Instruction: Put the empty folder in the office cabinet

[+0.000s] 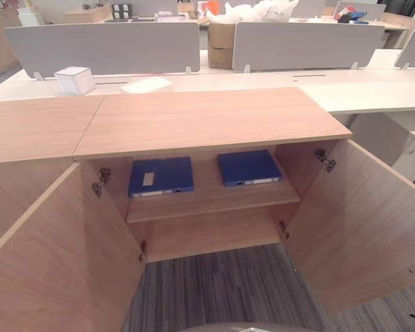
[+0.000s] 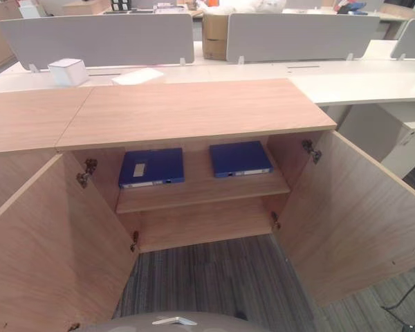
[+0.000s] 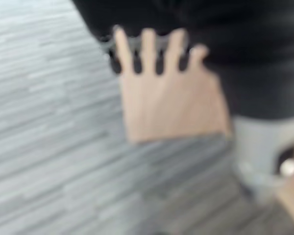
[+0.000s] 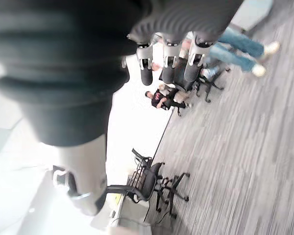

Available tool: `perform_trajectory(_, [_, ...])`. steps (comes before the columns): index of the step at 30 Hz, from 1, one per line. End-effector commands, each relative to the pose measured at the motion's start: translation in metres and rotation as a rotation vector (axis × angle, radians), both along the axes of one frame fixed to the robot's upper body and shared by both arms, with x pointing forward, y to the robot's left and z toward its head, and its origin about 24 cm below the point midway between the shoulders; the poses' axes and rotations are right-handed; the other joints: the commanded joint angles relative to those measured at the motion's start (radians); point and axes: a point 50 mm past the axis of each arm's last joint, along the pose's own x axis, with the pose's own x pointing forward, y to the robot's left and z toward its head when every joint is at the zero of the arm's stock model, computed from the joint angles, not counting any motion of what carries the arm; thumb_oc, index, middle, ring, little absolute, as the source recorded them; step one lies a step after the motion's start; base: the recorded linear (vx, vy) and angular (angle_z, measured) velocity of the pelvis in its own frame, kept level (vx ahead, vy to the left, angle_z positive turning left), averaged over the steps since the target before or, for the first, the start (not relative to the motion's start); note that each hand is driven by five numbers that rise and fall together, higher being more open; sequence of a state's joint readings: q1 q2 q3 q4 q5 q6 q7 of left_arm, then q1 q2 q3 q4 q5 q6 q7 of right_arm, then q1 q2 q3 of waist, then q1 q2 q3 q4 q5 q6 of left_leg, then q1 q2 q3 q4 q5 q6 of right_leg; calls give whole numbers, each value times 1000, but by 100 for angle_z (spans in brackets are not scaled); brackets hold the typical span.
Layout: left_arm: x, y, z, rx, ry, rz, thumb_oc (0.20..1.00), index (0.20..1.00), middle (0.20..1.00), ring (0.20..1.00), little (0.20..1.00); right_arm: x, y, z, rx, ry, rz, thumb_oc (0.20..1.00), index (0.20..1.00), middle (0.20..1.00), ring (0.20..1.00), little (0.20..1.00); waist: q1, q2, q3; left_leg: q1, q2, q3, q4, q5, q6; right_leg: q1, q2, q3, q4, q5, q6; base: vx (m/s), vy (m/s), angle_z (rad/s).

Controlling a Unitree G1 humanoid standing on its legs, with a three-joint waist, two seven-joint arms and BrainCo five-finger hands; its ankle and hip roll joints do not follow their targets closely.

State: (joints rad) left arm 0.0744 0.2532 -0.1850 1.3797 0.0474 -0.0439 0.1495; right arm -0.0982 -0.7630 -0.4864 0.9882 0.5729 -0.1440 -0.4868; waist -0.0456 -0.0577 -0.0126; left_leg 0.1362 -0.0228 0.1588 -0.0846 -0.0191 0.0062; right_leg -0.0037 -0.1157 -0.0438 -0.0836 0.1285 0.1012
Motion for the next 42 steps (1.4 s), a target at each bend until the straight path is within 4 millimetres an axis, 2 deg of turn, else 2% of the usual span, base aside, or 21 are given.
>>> perform_trajectory(1, [12, 7, 2, 2, -6, 13, 1000, 1000, 1000, 1000, 1000, 26, 1, 21, 47, -482, 68, 1000, 1000, 1000, 1000, 1000, 30, 8, -2, -16, 26, -112, -3, -60, -13, 38, -12, 27, 47, -94, 44, 41, -42, -2])
perform_trajectory(2, [12, 7, 2, -6, -5, -4, 1000, 1000, 1000, 1000, 1000, 36, 8, 16, 106, -576, 112, 1000, 1000, 1000, 1000, 1000, 36, 9, -6, -13, 30, -115, -3, -59, -16, 44, -10, 22, 43, -97, 42, 26, -33, -2])
perform_trajectory(4, [12, 7, 2, -6, -5, -4, 1000, 1000, 1000, 1000, 1000, 36, 8, 16, 107, -577, 113, 1000, 1000, 1000, 1000, 1000, 35, 9, -6, -13, 30, -115, -3, -59, -16, 45, -10, 22, 43, -97, 42, 11, -23, 5])
perform_trajectory(5, [12, 6, 2, -16, -1, -21, 1000, 1000, 1000, 1000, 1000, 45, 14, 13, 155, -652, 165, 1000, 1000, 1000, 1000, 1000, 38, 12, -9, -14, 33, -117, -3, -58, -19, 48, -8, 17, 41, -101, 40, 8, -29, 9])
perform_trajectory(11, [9, 4, 1, -42, 10, -33, 1000, 1000, 1000, 1000, 1000, 64, 28, 9, 259, -836, 223, 1000, 1000, 1000, 1000, 1000, 47, 20, -13, -15, 38, -125, -3, -53, -23, 53, -3, 6, 41, -106, 36, 4, -10, 2])
perform_trajectory(12, [14, 0, 1, -59, -11, -37, 1000, 1000, 1000, 1000, 1000, 71, 31, 11, 281, -851, 264, 1000, 1000, 1000, 1000, 1000, 51, 26, -13, -15, 39, -128, -3, -51, -24, 54, -3, 3, 41, -107, 35, 0, 0, 0])
perform_trajectory(15, [17, -4, 0, -85, -31, -46, 1000, 1000, 1000, 1000, 1000, 72, 31, 12, 284, -860, 279, 1000, 1000, 1000, 1000, 1000, 52, 31, -12, -17, 39, -129, -3, -50, -23, 53, -3, 2, 42, -106, 35, 0, 0, 0])
perform_trajectory(19, [14, -14, -2, -144, -23, -69, 1000, 1000, 1000, 1000, 1000, 89, 37, 18, 319, -833, 398, 1000, 1000, 1000, 1000, 1000, 57, 45, -6, -22, 41, -134, -3, -45, -23, 47, -1, 0, 43, -104, 35, 0, 0, 0])
perform_trajectory(20, [14, -14, -2, -149, -22, -75, 1000, 1000, 1000, 1000, 1000, 94, 40, 18, 331, -811, 441, 1000, 1000, 1000, 1000, 1000, 58, 45, -6, -23, 41, -133, -3, -44, -23, 46, -1, 0, 44, -104, 34, 0, 0, 0])
perform_trajectory(24, [19, -16, -2, -188, -24, -111, 1000, 1000, 1000, 1000, 1000, 116, 65, 11, 382, -503, 793, 1000, 1000, 1000, 1000, 1000, 58, 44, 1, -22, 43, -129, -3, -47, -26, 45, 2, 1, 47, -109, 32, -6, 6, -6])
perform_trajectory(26, [20, -17, -1, -212, -23, -134, 1000, 1000, 1000, 1000, 1000, 123, 85, 4, 405, -351, 993, 1000, 1000, 1000, 1000, 1000, 56, 41, 4, -25, 44, -128, -3, -43, -28, 42, 2, 0, 46, -106, 30, -25, 2, -9])
perform_trajectory(27, [21, -20, -2, -233, -20, -154, 1000, 1000, 1000, 1000, 1000, 124, 108, -8, 435, -214, 1163, 1000, 1000, 1000, 1000, 1000, 52, 40, 9, -29, 45, -127, -3, -40, -29, 36, 1, 0, 47, -104, 29, -16, 7, -9])
perform_trajectory(28, [21, -20, -2, -234, -20, -154, 1000, 1000, 1000, 1000, 1000, 123, 108, -8, 435, -213, 1163, 1000, 1000, 1000, 1000, 1000, 51, 41, 8, -29, 45, -127, -3, -40, -29, 36, 1, 0, 47, -104, 29, -13, 12, -7])
perform_trajectory(29, [22, -21, -2, -244, -22, -160, 1000, 1000, 1000, 1000, 1000, 121, 126, -14, 442, -133, 1292, 1000, 1000, 1000, 1000, 1000, 48, 40, 12, -32, 46, -127, -3, -37, -30, 33, 0, 1, 48, -103, 29, -1, 9, -6])
perform_trajectory(30, [22, -21, -2, -248, -24, -161, 1000, 1000, 1000, 1000, 1000, 118, 134, -18, 445, -94, 1344, 1000, 1000, 1000, 1000, 1000, 46, 40, 13, -33, 46, -126, -3, -37, -30, 30, 0, 1, 49, -103, 29, -2, 9, -9])
perform_trajectory(31, [22, -21, -2, -248, -23, -161, 1000, 1000, 1000, 1000, 1000, 118, 134, -19, 446, -94, 1344, 1000, 1000, 1000, 1000, 1000, 46, 40, 13, -34, 46, -126, -3, -37, -30, 30, 0, 1, 49, -103, 29, 5, 11, -23])
perform_trajectory(32, [22, -23, -2, -256, -28, -162, 1000, 1000, 1000, 1000, 1000, 111, 146, -27, 464, -36, 1416, 1000, 1000, 1000, 1000, 1000, 44, 39, 14, -35, 46, -126, -3, -37, -30, 28, -1, 1, 48, -102, 29, 6, 7, -30])
perform_trajectory(35, [22, -23, -2, -259, -32, -160, 1000, 1000, 1000, 1000, 1000, 106, 151, -32, 476, -1, 1452, 1000, 1000, 1000, 1000, 1000, 43, 38, 15, -37, 46, -126, -3, -36, -29, 28, -2, 1, 47, -102, 29, 3, 17, -14])
perform_trajectory(36, [23, -22, -1, -260, -38, -156, 1000, 1000, 1000, 1000, 1000, 96, 157, -43, 492, 49, 1474, 1000, 1000, 1000, 1000, 1000, 41, 35, 15, -41, 46, -125, -3, -37, -29, 26, -4, -1, 46, -101, 30, 6, 25, 6])
perform_trajectory(42, [22, -19, -1, -246, -43, -133, 1000, 1000, 1000, 1000, 1000, 84, 167, -58, 538, 32, 1450, 1000, 1000, 1000, 1000, 1000, 40, 28, 19, -48, 38, -126, -3, -37, -21, 14, -13, 1, 58, -100, 38, -9, 58, 14])
